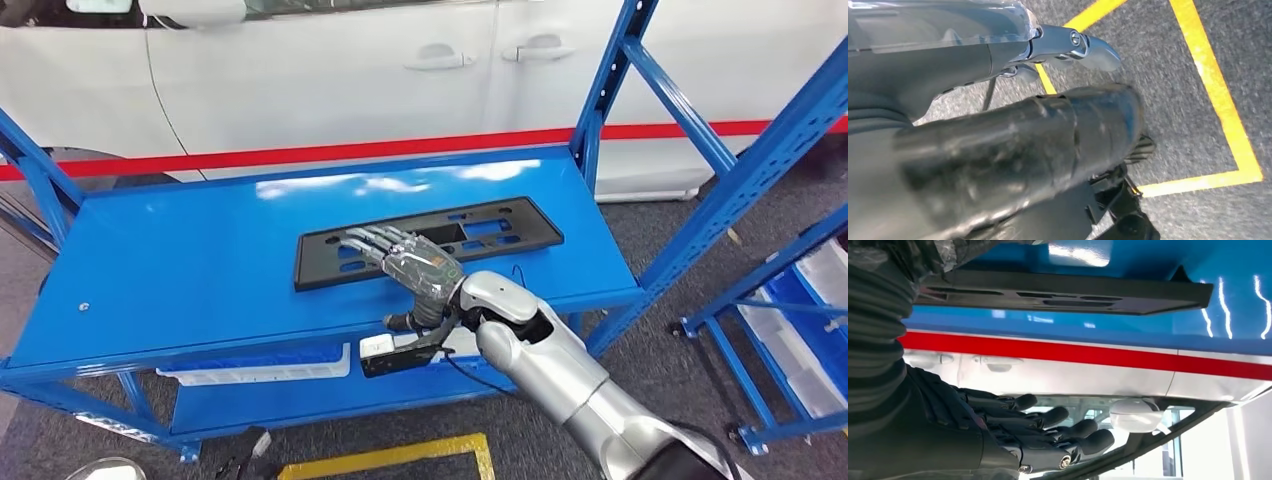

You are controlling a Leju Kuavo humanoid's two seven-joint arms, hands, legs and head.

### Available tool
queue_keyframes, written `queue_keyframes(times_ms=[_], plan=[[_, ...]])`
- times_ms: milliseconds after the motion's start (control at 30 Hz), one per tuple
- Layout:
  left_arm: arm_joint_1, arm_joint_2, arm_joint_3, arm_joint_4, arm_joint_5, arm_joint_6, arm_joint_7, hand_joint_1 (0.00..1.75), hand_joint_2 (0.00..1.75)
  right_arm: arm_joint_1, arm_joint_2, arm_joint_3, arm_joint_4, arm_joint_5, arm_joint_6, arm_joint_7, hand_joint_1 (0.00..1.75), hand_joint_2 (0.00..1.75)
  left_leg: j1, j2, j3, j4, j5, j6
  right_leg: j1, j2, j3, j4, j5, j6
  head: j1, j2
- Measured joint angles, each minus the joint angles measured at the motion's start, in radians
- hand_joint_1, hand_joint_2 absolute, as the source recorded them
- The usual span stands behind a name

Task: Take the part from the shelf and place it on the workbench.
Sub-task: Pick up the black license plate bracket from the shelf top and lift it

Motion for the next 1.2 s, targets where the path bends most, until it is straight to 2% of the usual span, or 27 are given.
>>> queue_keyframes(times_ms=[67,167,400,633,933,1200], plan=[[-0.002,0.0,0.009,0.005,-0.001,-0.002,-0.002,0.0,0.0,-0.003,0.003,0.002,0.009,0.0,-0.001,-0.001,0.0,1.75,-0.002,0.001,-0.003,0.003,-0.004,-0.004,0.002,0.001,0.008,-0.021,0.001,-0.006,0.0,0.0],[-0.008,-0.001,0.022,0.013,-0.007,0.001,-0.007,0.0,0.0,-0.004,0.008,0.005,0.02,0.002,-0.004,-0.003,0.0,1.75,-0.002,0.002,0.005,0.0,-0.007,0.001,0.003,0.005,0.012,-0.021,0.003,-0.009,-0.001,0.0],[-0.018,-0.003,0.048,0.026,-0.028,0.007,-0.026,0.0,0.0,-0.004,0.02,0.011,0.055,0.044,-0.041,0.0,0.0,1.75,-0.001,0.002,0.013,-0.013,-0.01,-0.004,0.004,0.005,0.013,-0.019,-0.003,-0.016,-0.001,0.0],[-0.021,-0.023,0.085,0.031,-0.054,0.004,-0.043,0.0,0.0,0.007,0.046,0.022,0.124,0.136,-0.114,0.024,0.0,1.75,-0.001,0.002,0.014,-0.014,-0.008,-0.016,0.003,0.005,0.013,-0.017,-0.002,-0.019,-0.001,0.0],[-0.025,-0.047,0.116,0.035,-0.084,0.003,-0.056,0.0,0.0,0.022,0.103,0.017,0.225,0.317,-0.251,0.101,0.0,1.75,-0.002,0.002,0.013,-0.012,-0.007,-0.017,0.002,0.004,0.013,-0.017,0.0,-0.019,-0.001,0.0],[-0.056,-0.061,0.121,0.074,-0.11,0.022,-0.071,0.0,0.0,0.002,0.15,-0.085,0.379,0.436,-0.336,0.113,0.0,1.75,-0.003,0.002,0.012,-0.01,-0.007,-0.017,0.001,0.003,0.013,-0.017,0.0,-0.019,-0.001,0.0]])
